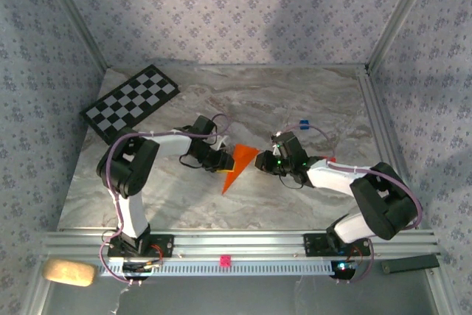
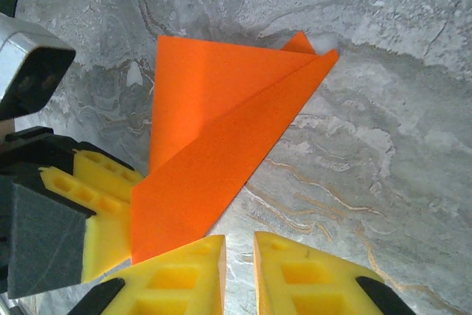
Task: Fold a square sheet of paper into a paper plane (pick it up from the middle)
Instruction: Turn over a paper plane at the center of the table.
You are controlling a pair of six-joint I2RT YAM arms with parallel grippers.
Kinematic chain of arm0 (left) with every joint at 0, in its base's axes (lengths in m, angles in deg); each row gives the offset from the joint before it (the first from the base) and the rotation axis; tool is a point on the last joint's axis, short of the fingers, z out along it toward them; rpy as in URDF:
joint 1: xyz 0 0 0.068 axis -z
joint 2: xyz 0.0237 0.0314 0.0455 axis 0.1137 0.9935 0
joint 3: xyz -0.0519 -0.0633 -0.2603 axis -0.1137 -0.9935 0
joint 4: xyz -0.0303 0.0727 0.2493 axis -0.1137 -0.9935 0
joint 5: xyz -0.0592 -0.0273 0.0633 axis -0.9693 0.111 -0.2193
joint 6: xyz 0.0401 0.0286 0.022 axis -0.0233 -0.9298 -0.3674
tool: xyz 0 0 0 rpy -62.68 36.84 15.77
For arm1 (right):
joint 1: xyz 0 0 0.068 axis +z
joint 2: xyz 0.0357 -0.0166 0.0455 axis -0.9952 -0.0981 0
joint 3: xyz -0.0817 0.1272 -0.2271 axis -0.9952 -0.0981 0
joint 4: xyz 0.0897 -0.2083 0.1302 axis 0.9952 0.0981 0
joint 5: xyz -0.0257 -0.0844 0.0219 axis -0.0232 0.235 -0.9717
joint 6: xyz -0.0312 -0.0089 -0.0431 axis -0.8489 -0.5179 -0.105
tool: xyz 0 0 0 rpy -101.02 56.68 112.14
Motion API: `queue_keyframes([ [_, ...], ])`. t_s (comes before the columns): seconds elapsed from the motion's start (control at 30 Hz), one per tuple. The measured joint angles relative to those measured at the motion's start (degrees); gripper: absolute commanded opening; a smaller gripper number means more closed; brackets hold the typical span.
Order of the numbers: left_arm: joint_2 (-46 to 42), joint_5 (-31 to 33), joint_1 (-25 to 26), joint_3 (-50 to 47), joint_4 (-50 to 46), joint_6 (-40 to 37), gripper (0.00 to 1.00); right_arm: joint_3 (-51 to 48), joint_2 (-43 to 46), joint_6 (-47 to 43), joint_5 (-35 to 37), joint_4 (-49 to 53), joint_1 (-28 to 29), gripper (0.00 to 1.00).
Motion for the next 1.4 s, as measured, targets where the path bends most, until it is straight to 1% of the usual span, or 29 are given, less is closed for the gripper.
queue_keyframes([
  [0.2, 0.4, -0.9, 0.4, 0.2, 0.1, 0.0, 0.09, 0.0, 0.0, 0.1, 0.2, 0.0, 0.0, 0.19],
  [0.3, -0.3, -0.9, 0.5, 0.2, 0.3, 0.3, 0.03, -0.1, 0.1, 0.6, 0.5, 0.0, 0.2, 0.22],
  [0.37, -1.9, -0.1, 0.5, 0.1, 0.9, 0.6, 0.02, -0.2, 0.5, 1.4, 0.7, 0.1, 0.2, 0.26],
  [0.47, -5.6, 4.0, 1.0, 0.0, 1.0, 0.9, 0.0, -0.2, 1.9, 2.5, 1.0, 0.2, 0.2, 0.32],
  [0.6, -10.6, 13.1, 3.3, 0.1, -0.5, 0.7, 0.0, 0.2, 2.5, 3.7, 0.5, 0.2, 0.3, 0.41],
  [0.7, -11.4, 18.1, 5.1, 0.1, -1.7, 0.6, 0.0, 1.8, 1.8, 3.8, -1.0, 0.2, 0.8, 0.45],
  [0.8, -11.3, 21.6, 6.1, 0.1, -3.2, 0.7, 0.0, 5.4, -0.8, 3.8, -2.7, 0.1, 1.9, 0.47],
  [1.0, -11.3, 25.6, 7.1, 0.1, -4.5, 1.2, 0.0, 10.7, -7.1, 6.1, -3.3, 0.2, 3.4, 0.46],
  [1.07, -11.3, 26.1, 7.3, 0.1, -4.7, 1.3, 0.0, 10.7, -9.2, 7.5, -3.6, -0.5, 3.4, 0.43],
  [1.2, -11.2, 26.5, 7.4, 0.1, -4.9, 1.3, 0.01, 11.6, -14.1, 9.1, -4.5, -0.8, 3.8, 0.4],
  [1.27, -11.2, 26.7, 7.4, 0.1, -5.0, 1.3, 0.01, 12.4, -15.7, 9.6, -4.9, -0.8, 4.1, 0.36],
  [1.4, -11.2, 26.9, 7.5, 0.1, -5.3, 1.2, 0.05, 13.6, -16.9, 10.3, -5.2, -0.8, 4.3, 0.25],
])
